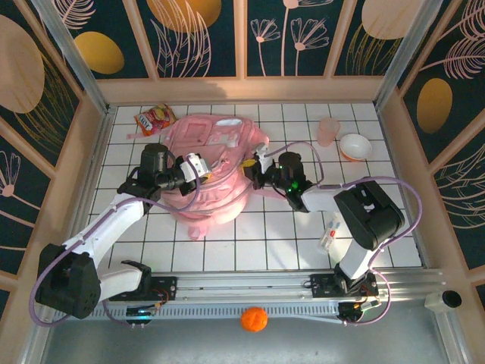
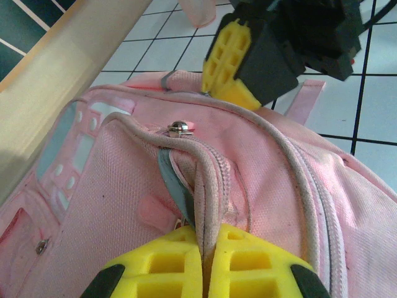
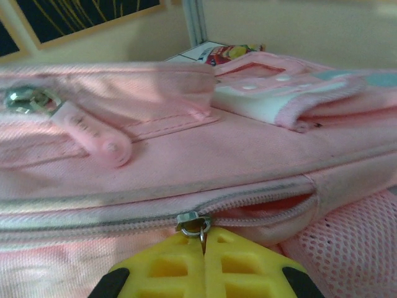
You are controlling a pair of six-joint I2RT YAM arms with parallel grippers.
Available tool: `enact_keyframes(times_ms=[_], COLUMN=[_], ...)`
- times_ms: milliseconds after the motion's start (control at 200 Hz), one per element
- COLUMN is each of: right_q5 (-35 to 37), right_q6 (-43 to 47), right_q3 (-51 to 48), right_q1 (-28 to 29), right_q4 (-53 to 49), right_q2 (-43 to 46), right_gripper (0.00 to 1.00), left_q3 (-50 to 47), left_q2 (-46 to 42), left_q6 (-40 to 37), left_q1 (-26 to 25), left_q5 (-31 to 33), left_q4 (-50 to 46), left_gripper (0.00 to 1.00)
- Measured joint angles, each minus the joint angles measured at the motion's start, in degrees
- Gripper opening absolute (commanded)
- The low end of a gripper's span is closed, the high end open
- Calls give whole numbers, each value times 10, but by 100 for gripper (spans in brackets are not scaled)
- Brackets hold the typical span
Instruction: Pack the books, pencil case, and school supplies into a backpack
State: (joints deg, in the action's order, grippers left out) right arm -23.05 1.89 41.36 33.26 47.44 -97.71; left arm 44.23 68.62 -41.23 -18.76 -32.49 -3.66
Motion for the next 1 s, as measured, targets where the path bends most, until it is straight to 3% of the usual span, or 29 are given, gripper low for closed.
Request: enact_keyframes(times_ms=[280, 445, 696, 996], right_q5=[-27, -46, -59, -68], right_q6=[-80, -79, -22, -24], right_q3=[29, 45, 92, 202], right_q1=[-23, -26, -22, -21], right_q4=[-16, -56, -232, -456], right_q2=[-23, -24, -5, -5], right_gripper=[0, 0, 0, 0], left_q3=[0, 0, 2, 5], left_q2=[0, 0, 0, 0], left_q6=[-27, -35, -39, -53], left_q1=[-3, -4, -8, -8], left_q5=[3, 15, 43, 47], left_q4=[-1, -6, -26, -39], left_gripper=[0, 0, 0, 0])
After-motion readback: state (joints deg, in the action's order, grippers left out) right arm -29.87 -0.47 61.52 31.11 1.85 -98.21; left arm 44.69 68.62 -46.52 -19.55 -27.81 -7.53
